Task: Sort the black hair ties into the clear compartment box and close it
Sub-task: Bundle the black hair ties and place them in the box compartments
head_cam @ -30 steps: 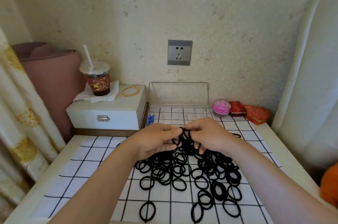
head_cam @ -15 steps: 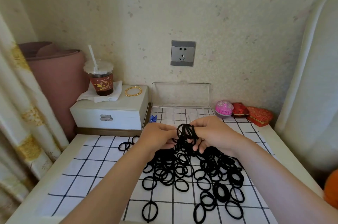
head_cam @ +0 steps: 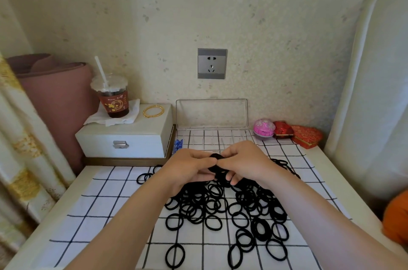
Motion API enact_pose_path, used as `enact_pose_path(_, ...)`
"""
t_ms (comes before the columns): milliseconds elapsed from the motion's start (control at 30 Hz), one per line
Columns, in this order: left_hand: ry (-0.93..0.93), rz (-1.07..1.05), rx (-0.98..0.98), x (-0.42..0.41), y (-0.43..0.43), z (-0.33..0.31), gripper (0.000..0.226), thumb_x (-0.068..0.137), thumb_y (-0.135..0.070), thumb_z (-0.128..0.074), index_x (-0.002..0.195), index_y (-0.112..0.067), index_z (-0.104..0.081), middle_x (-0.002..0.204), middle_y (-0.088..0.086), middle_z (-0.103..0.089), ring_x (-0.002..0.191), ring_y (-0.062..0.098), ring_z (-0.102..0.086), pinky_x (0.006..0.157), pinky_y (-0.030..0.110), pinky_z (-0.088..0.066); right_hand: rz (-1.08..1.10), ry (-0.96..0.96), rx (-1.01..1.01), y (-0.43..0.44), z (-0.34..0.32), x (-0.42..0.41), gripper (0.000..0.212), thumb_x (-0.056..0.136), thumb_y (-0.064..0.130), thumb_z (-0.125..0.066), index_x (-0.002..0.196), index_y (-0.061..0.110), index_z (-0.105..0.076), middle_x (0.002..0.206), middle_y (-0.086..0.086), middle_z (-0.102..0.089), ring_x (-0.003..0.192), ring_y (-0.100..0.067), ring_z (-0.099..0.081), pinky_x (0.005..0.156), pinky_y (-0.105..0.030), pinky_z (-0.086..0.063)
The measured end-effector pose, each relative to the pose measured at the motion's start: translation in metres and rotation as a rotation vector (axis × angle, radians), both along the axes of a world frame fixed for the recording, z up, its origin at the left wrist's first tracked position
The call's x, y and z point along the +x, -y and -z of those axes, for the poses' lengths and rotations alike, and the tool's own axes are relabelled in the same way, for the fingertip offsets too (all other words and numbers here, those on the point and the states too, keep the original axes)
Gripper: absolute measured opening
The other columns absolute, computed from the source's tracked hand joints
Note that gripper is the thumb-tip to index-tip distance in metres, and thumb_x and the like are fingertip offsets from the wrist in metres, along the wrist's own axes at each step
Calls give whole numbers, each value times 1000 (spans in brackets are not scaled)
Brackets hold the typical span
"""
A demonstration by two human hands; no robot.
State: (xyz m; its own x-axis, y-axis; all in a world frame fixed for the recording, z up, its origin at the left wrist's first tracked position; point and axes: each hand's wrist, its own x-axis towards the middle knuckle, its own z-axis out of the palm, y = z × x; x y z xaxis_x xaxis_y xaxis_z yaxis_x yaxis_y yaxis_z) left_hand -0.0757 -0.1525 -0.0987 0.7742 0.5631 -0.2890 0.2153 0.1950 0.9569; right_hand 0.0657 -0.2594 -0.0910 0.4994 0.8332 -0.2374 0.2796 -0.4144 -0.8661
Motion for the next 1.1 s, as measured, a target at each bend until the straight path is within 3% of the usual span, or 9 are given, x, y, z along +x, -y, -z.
enact_pose_path(167, 38, -105, 22, -1, -5, -3, 15, 93, -12, -65, 102, -12, -76, 94, 9, -77, 81, 13, -73, 79, 28, -60, -16, -492, 194, 5, -11, 1, 21, 91, 6, -70, 110, 0, -69, 85, -17, -73, 74, -21, -71, 70, -33, -62)
enact_pose_path(300, 46, -196, -1, -4, -9, -4, 12, 92, -10, -66, 99, -13, -76, 91, 8, -77, 80, 15, -74, 74, 26, -61, 42, -402, 186, 6, -12, 5, 14, 90, 4, -70, 104, 1, -71, 85, -16, -72, 74, -21, -73, 69, -33, -63)
enact_pose_path(400, -8, -276, 105, -4, -10, -4, 12, 91, -10, -67, 92, -19, -74, 91, 5, -75, 84, 17, -73, 70, 24, -61, 87, -322, 209, 6, -13, 6, 10, 93, 4, -67, 100, 4, -73, 87, -13, -72, 73, -19, -72, 66, -34, -63)
enact_pose_path(533, -44, -246, 181, -4, -7, -1, 12, 91, -12, -68, 98, -17, -77, 89, 3, -75, 82, 15, -74, 72, 24, -61, -40, -481, 369, 8, -25, -1, 14, 93, -1, -63, 96, 5, -74, 74, -7, -70, 65, -18, -67, 47, -24, -50)
enact_pose_path(633, 19, -120, 74, -2, -3, -4, 17, 90, -17, -70, 105, -14, -76, 94, 6, -77, 86, 14, -74, 77, 27, -60, -65, -308, 344, 5, -24, -11, 13, 92, 2, -66, 94, 9, -77, 76, -9, -73, 65, -19, -66, 43, -24, -44)
enact_pose_path(767, 91, -60, -87, -2, -4, -6, 20, 94, -10, -63, 111, -8, -73, 101, 12, -76, 84, 16, -73, 84, 31, -59, 64, 1, 309, 1, -14, -12, 8, 86, 13, -75, 86, 20, -79, 71, -17, -73, 57, -25, -60, 43, -26, -45)
enact_pose_path(900, 116, 16, -158, -3, -4, -8, 21, 96, -10, -60, 113, -4, -71, 107, 16, -74, 93, 22, -73, 85, 32, -59, 109, 73, 358, 1, -14, -10, 3, 82, 14, -80, 85, 15, -78, 59, -9, -69, 41, -9, -54, 40, -20, -42)
enact_pose_path(1000, 159, 59, -199, -4, -2, -11, 24, 95, -18, -64, 113, -4, -72, 113, 15, -72, 100, 25, -71, 89, 34, -58, 115, 126, 370, 0, -12, -9, 6, 79, 14, -82, 82, 16, -78, 59, 1, -69, 47, -10, -59, 43, -16, -43)
enact_pose_path(1100, 114, 100, -84, -5, -2, -10, 30, 89, -16, -70, 118, -10, -71, 112, 7, -74, 106, 19, -70, 93, 31, -56, 101, 154, 368, -2, -10, -8, 6, 78, 15, -83, 80, 18, -78, 69, -3, -73, 50, -11, -59, 53, -20, -49)
